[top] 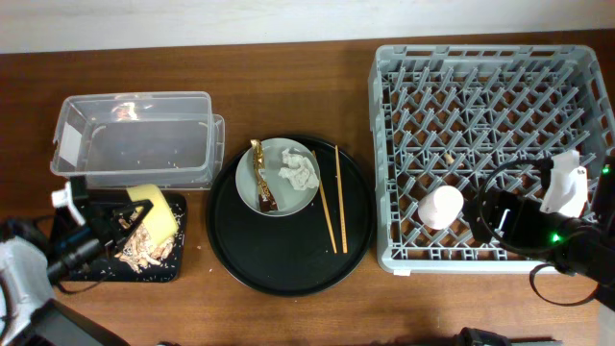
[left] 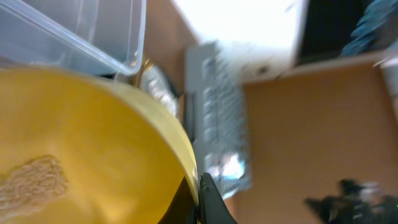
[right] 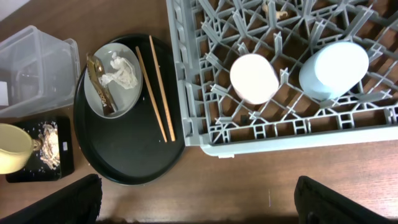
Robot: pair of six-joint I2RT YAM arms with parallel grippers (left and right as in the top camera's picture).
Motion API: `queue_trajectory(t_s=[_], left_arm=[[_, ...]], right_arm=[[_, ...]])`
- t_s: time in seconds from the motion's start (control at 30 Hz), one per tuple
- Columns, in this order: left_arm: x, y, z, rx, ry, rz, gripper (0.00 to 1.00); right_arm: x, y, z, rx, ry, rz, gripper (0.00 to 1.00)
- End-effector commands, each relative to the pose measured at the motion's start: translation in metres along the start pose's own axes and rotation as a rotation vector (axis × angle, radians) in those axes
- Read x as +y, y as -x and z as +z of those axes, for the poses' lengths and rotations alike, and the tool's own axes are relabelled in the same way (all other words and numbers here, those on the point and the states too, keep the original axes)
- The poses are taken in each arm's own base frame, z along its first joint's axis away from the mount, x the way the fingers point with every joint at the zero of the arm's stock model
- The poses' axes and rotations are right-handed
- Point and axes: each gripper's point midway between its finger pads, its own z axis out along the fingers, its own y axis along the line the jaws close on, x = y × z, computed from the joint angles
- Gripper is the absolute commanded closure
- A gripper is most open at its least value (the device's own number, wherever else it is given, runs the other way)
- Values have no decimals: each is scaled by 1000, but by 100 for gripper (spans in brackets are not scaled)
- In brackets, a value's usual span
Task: Sort waste into correct bins and load items into the dishwasher rack
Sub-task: 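Tip the yellow bowl over the black rectangular tray to dump scraps, then set the empty yellow bowl back on the round tray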
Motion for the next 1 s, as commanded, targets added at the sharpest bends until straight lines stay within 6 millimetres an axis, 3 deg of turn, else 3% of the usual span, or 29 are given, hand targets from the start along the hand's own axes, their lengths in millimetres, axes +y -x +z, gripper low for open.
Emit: queue_trajectory(t_s=[0.0,0.17,0.23,0.27,0.3,0.33,0.47,0.53,0.6,0.63,0.67,0.77,0.87,0.97], left_arm=[[-2,17,-11,-170,-202,-78,100],[8,25,-13,-169,-151,21,100],[8,21,-13,-162,-141,47,100],[11,18,-12,-145,-122,15,100],[3,12,-12,-137,-146,-67,100],[2,8,-11,-132,-131,17,100],[3,1,-13,8,15,33,100],[3,12,-20,17,101,120,100],[-10,26,-19,-31,57,90,100],[-4,25,-18,-18,90,36,100],[-2,20,-17,4,111,10,100],[-4,-18,1,196,265,70,100],[-7,-70,32,447,562,156,100],[2,-101,60,552,789,310,100]], right_arm=[[1,-1,-2,-3,4,-10,1],[1,-1,-2,-3,4,-10,1],[1,-1,-2,-3,4,-10,1],[1,-1,-2,-3,4,-10,1],[1,-1,-2,-2,4,-10,1],[1,-1,-2,-3,4,-10,1],[1,-1,-2,-3,4,-10,1],[1,-1,-2,-3,4,-10,1],[1,0,-2,-3,4,-10,1],[1,-1,-2,-3,4,-10,1],[1,-1,-1,-1,4,-9,1],[1,0,-1,-2,4,-10,1],[0,1,1,9,3,-5,1],[0,1,1,10,3,-5,1]])
